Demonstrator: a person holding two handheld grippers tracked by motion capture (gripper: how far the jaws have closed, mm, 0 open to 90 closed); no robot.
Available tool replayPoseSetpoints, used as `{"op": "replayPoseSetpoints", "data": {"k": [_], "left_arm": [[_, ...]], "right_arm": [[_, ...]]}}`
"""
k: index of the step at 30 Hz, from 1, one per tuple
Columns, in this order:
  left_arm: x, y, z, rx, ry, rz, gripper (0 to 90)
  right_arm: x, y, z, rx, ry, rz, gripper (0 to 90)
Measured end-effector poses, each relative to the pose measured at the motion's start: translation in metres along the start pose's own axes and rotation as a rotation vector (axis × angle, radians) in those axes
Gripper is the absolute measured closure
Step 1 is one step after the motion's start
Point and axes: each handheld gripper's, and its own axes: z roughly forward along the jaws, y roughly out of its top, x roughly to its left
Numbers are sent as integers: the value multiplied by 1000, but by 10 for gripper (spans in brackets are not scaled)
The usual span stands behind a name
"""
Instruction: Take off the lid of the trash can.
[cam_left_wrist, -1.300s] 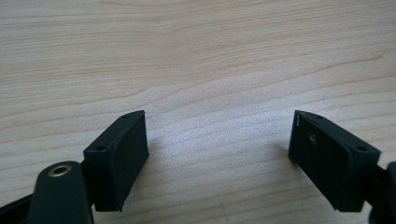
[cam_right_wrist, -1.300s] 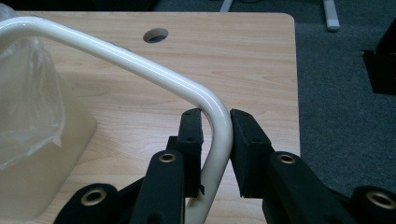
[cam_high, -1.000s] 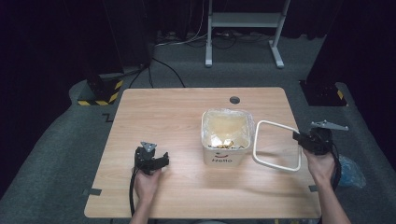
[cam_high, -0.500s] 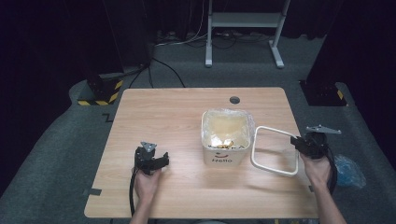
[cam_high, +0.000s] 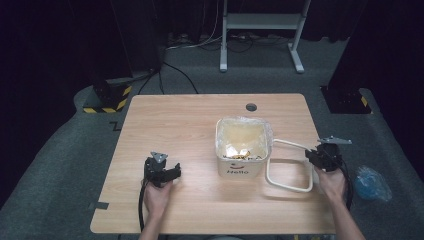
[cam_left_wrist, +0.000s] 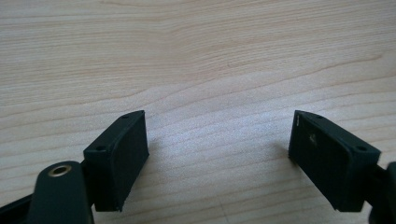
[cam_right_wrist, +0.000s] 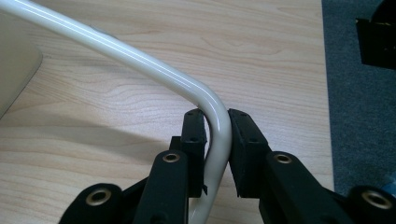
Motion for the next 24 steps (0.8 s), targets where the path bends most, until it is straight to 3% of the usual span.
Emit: {"op": "replayPoseSetpoints", "data": {"k": [24], "left_arm": [[0, 0, 0, 0, 0, 0, 199]], "right_arm": [[8, -5, 23, 67, -79, -18, 776]]}}
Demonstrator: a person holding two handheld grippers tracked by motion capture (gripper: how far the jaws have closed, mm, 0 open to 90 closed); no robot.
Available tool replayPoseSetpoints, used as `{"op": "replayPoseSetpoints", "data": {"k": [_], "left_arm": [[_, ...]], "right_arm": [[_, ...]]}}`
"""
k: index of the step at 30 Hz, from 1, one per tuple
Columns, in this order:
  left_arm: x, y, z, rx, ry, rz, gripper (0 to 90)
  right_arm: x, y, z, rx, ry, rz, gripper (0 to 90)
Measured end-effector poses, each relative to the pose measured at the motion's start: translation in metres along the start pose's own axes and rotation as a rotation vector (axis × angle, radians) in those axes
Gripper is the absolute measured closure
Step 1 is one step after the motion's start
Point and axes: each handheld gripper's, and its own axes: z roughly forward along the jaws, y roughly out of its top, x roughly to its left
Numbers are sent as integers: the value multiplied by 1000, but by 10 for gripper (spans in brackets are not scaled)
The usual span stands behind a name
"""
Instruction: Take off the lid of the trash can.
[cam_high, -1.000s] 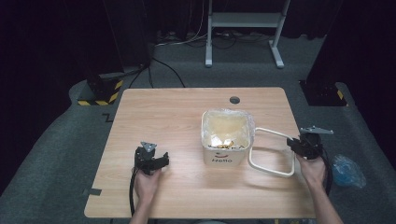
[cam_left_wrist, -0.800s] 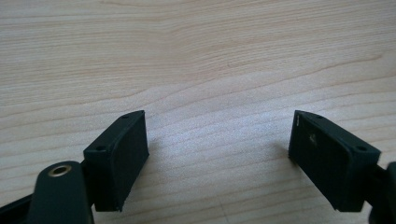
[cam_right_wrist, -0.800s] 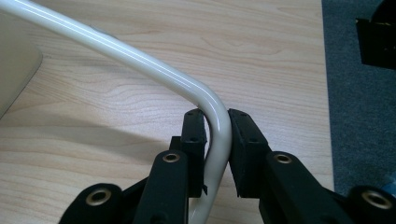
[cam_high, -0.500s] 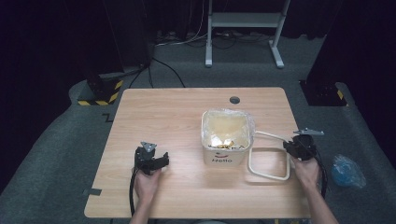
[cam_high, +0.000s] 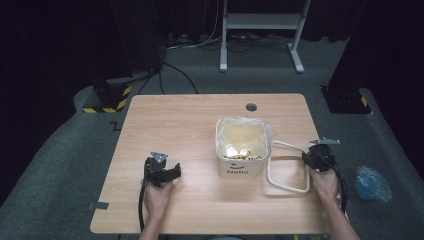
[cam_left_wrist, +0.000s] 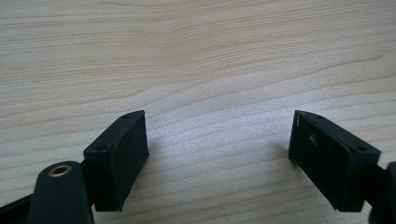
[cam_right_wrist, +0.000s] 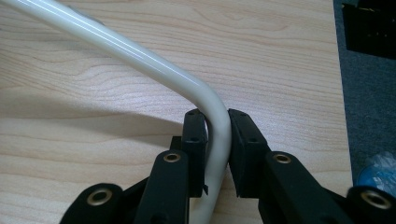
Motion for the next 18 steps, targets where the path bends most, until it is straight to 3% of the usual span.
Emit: {"op": "replayPoseSetpoints", "data": {"k": [18], "left_arm": [[0, 0, 0, 0, 0, -1, 199]], "right_arm": [[-5, 1, -6, 1, -18, 2, 778]]}}
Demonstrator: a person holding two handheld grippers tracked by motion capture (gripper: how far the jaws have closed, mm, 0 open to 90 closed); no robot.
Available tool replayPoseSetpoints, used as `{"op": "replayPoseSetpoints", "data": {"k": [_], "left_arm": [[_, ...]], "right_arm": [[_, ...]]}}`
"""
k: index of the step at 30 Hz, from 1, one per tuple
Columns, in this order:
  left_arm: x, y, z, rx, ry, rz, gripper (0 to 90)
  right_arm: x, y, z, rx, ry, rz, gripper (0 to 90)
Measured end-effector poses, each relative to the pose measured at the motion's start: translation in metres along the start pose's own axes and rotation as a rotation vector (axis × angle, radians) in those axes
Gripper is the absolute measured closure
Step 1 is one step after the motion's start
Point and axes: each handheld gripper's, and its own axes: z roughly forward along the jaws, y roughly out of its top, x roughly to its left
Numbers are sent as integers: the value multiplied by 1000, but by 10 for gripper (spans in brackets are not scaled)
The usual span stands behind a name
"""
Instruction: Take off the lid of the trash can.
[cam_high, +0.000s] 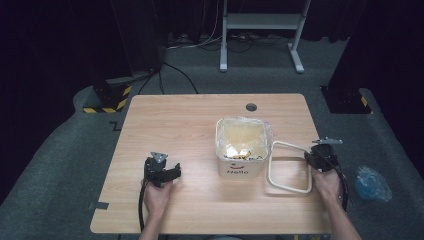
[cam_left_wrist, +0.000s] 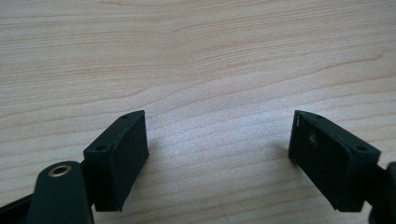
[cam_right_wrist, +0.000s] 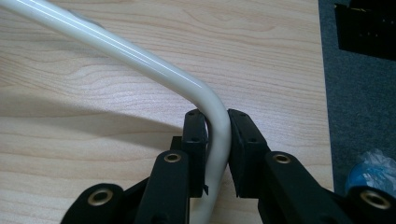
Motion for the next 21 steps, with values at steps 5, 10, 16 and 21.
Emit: {"op": "replayPoseSetpoints", "data": {"k": [5, 10, 16, 21], "left_arm": [[0, 0, 0, 0, 0, 0, 199], [0, 0, 0, 0, 0, 0, 199], [0, 0, 0, 0, 0, 0, 198], [0, 0, 0, 0, 0, 0, 198]], "right_arm": [[0, 0, 1, 15, -10, -7, 778], [-3, 0, -2, 10, -6, 3, 780], [-5, -1, -4, 17, -12, 6, 780], [-5, -1, -2, 27, -22, -1, 780]]}}
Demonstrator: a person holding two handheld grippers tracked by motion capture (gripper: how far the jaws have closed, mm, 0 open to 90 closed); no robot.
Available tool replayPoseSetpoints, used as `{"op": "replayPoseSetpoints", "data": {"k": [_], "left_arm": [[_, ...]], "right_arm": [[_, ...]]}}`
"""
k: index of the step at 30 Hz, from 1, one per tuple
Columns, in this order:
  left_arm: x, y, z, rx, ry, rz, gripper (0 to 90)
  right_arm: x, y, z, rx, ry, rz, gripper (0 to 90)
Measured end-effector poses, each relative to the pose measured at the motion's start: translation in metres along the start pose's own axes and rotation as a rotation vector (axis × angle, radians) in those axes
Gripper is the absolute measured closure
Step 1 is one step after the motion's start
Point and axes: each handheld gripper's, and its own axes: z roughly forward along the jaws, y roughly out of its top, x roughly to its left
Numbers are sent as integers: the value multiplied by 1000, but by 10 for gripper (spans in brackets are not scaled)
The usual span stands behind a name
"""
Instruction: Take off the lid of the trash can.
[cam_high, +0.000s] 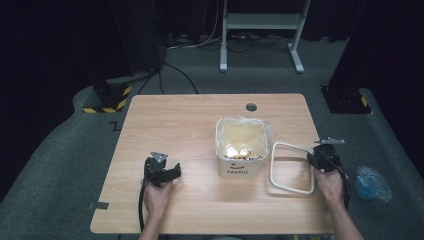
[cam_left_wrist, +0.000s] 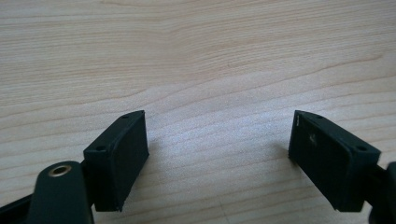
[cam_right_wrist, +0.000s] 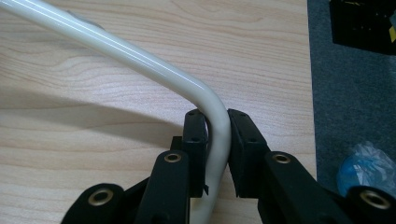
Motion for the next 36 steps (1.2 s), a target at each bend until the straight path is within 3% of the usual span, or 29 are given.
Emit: {"op": "replayPoseSetpoints", "data": {"k": [9, 18, 36], "left_arm": [[0, 0, 0, 0, 0, 1, 199], [0, 0, 0, 0, 1, 0, 199], [0, 0, 0, 0, -1, 5, 205]], "right_arm": [[-6, -2, -5, 0, -8, -4, 781], [7, 0, 7, 15, -5, -12, 775], [10, -2, 14, 12, 22, 19, 710]]}}
